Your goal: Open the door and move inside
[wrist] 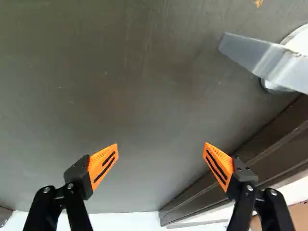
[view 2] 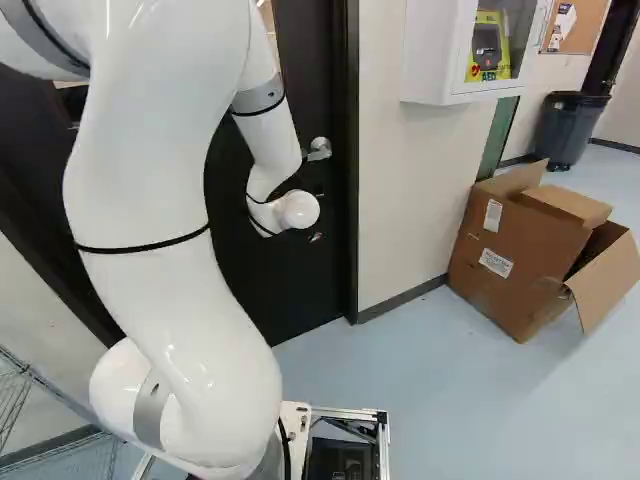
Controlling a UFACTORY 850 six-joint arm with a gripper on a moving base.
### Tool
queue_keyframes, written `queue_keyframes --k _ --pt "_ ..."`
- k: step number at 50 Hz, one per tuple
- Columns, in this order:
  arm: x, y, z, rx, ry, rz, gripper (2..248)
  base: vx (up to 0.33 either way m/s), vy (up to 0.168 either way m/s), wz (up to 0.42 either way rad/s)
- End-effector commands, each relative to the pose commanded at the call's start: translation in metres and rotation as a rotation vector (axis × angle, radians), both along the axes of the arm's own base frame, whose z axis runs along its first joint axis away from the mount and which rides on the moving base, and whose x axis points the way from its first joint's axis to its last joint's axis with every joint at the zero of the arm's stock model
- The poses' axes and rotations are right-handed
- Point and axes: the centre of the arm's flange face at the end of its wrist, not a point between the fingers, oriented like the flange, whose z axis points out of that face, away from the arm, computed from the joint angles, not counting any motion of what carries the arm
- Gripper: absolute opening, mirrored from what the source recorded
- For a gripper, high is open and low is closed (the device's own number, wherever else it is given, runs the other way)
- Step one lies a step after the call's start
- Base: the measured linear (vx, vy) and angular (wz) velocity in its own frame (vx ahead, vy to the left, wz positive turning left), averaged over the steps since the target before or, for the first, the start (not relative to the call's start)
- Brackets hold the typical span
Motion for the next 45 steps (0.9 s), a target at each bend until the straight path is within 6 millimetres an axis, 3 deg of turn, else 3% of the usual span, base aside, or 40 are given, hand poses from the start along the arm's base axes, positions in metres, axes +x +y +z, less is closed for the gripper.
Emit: queue_keyframes --k 26,45 --pt "-0.034 0.002 0.029 -0.007 -0.051 -0.006 247 0.000 0.000 0.000" --pt "-0.040 0.002 0.049 -0.012 -0.097 -0.006 247 0.000 0.000 0.000"
